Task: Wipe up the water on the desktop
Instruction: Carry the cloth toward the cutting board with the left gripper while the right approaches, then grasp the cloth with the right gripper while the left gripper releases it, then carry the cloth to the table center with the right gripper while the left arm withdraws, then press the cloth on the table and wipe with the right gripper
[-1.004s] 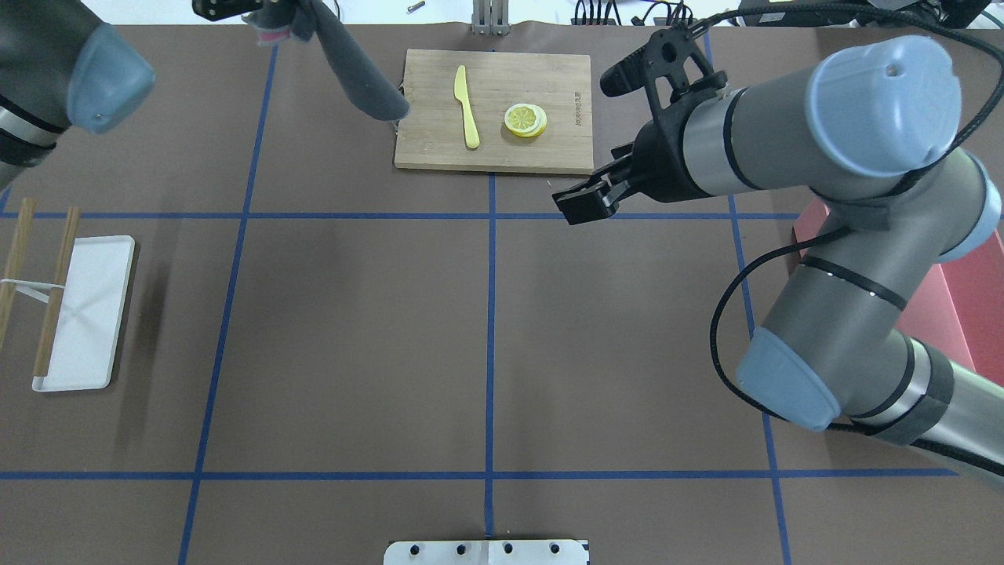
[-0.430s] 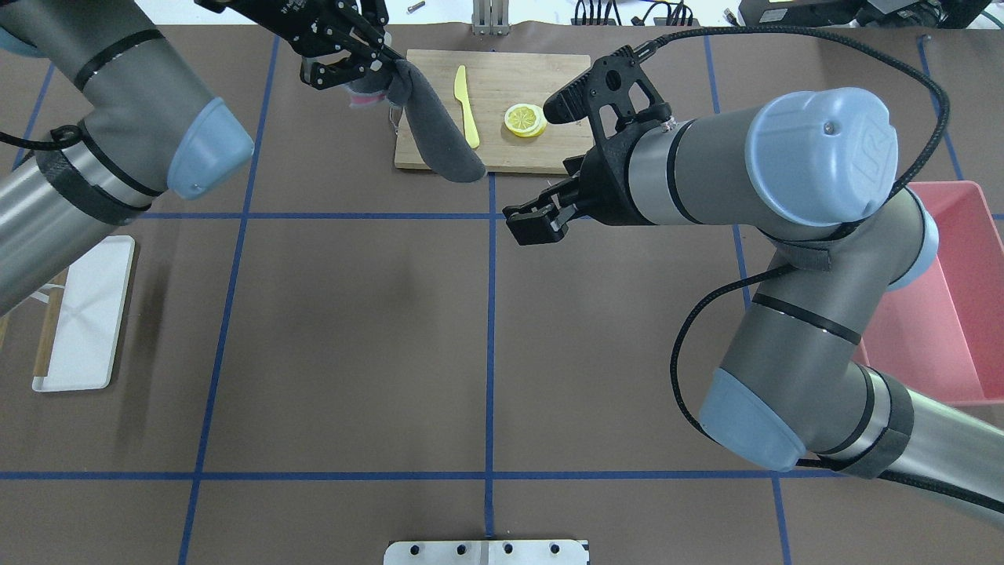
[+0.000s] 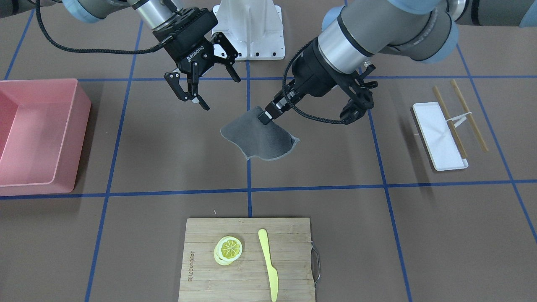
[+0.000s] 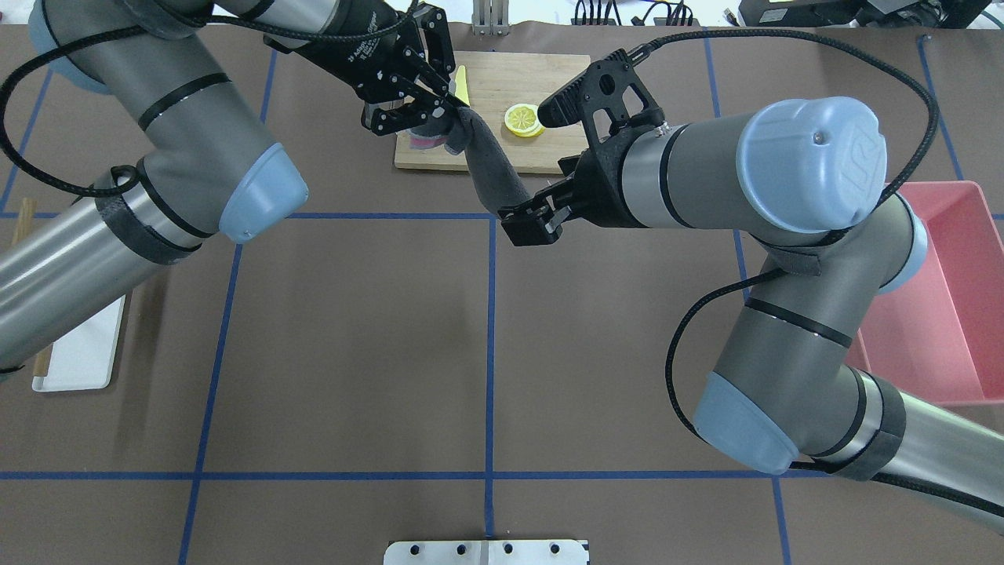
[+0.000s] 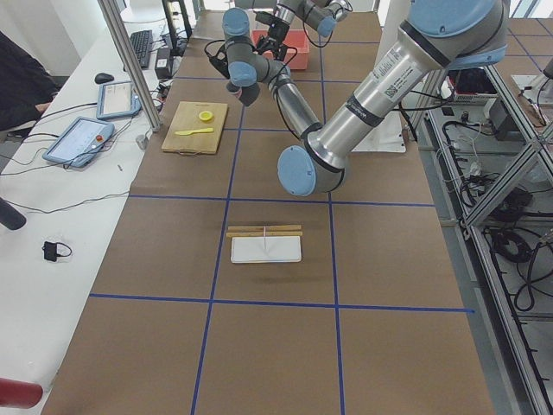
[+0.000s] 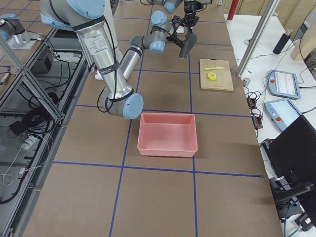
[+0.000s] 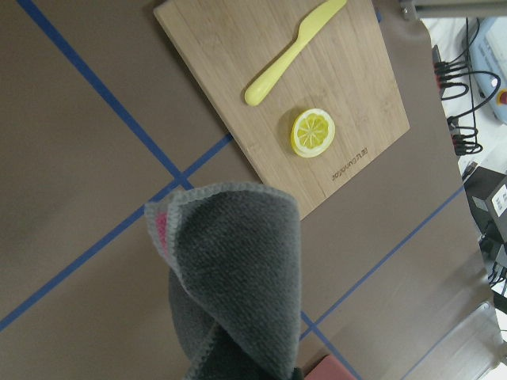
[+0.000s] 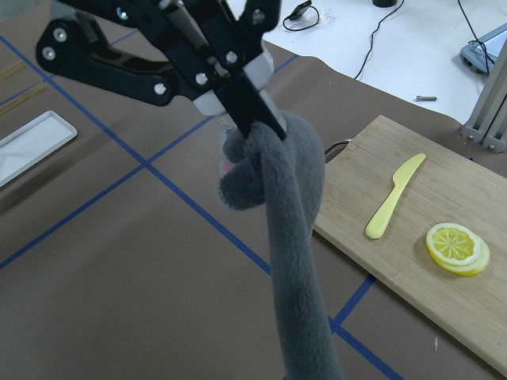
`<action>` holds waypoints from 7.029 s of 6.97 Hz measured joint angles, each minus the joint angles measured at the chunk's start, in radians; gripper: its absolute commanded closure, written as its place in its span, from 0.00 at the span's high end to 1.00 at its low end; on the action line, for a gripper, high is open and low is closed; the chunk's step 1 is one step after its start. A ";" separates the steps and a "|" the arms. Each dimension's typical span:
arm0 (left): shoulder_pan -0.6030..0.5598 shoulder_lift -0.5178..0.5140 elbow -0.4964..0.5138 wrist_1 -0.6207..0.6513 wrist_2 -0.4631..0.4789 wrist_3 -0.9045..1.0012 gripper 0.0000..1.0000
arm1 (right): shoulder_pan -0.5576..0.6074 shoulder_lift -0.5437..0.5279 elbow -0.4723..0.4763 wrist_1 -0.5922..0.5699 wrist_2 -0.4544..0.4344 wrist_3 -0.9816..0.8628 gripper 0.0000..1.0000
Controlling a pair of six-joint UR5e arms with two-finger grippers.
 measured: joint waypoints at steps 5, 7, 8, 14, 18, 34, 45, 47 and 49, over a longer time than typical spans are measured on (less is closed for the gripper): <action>0.049 -0.006 -0.043 0.002 -0.003 -0.016 0.00 | -0.012 -0.002 -0.011 0.003 -0.001 0.009 0.54; 0.053 -0.005 -0.039 0.002 -0.002 -0.017 0.00 | -0.013 -0.002 -0.009 0.005 -0.001 0.011 0.23; 0.054 -0.005 -0.038 0.002 -0.001 -0.017 0.00 | -0.013 -0.002 -0.008 0.005 0.000 0.013 0.10; 0.057 0.003 -0.043 0.001 0.030 -0.011 0.99 | -0.014 -0.001 -0.007 0.002 0.001 0.051 0.00; 0.057 0.058 -0.124 0.003 0.153 0.003 0.99 | -0.011 -0.001 -0.006 -0.011 0.002 0.051 0.00; -0.340 0.571 -0.228 0.299 0.362 1.588 0.99 | 0.106 -0.029 -0.142 -0.663 -0.148 -0.490 0.00; -0.474 0.687 -0.147 0.305 0.307 1.834 0.99 | -0.275 0.037 -0.210 -0.417 -0.079 0.027 0.00; -0.485 0.686 -0.143 0.307 0.307 1.864 0.99 | -0.288 0.037 -0.180 -0.253 -0.014 0.144 0.00; -0.486 0.686 -0.143 0.306 0.306 1.868 0.99 | -0.268 0.038 -0.176 -0.004 0.045 0.295 0.00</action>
